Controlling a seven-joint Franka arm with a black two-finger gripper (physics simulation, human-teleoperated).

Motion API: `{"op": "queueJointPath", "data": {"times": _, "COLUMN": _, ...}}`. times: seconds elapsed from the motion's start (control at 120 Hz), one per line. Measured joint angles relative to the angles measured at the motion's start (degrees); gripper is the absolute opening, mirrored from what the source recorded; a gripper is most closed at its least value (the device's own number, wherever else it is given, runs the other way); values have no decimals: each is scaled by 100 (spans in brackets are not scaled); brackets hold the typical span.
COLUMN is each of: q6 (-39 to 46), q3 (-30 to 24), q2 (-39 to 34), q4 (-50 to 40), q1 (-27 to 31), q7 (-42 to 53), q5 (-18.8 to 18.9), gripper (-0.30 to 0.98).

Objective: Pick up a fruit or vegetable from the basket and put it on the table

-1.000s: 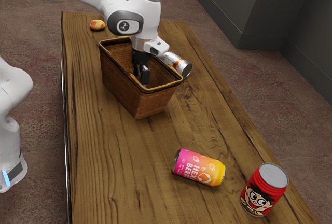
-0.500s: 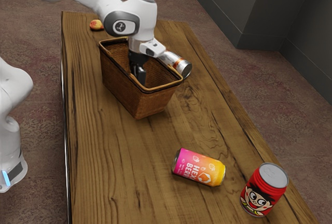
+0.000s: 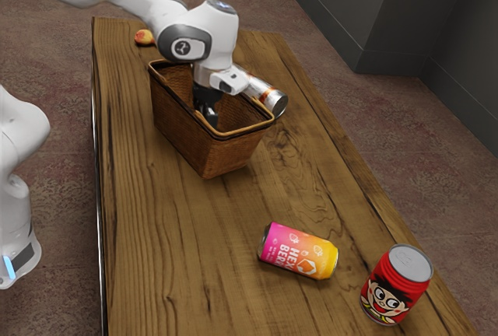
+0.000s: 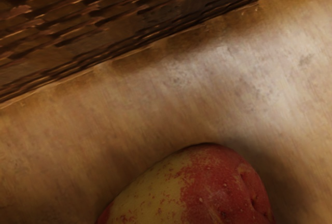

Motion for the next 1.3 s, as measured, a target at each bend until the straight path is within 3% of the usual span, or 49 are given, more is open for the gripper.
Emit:
{"op": "queueJointPath", "data": {"times": 0.725, "q6": 14, "q3": -1, "q2": 44, "q4": -139, "q1": -74, "q7": -93, "q5": 6, "gripper": 67}}
{"op": "queueJointPath", "data": {"times": 0.95, "q6": 28, "q3": -1, "q2": 44, "q4": -159, "q1": -66, "q7": -117, "q5": 20, "gripper": 44}}
{"op": "queueJointPath", "data": {"times": 1.233, "q6": 53, "q3": 38, "q2": 52, "q4": -156, "q1": -73, "q7": -190, "q5": 76, "gripper": 35}}
{"op": "queueJointPath", "data": {"times": 1.3, "q6": 57, "q3": 41, "q2": 52, "q4": -156, "q1": -74, "q7": -203, "q5": 77, "gripper": 40}}
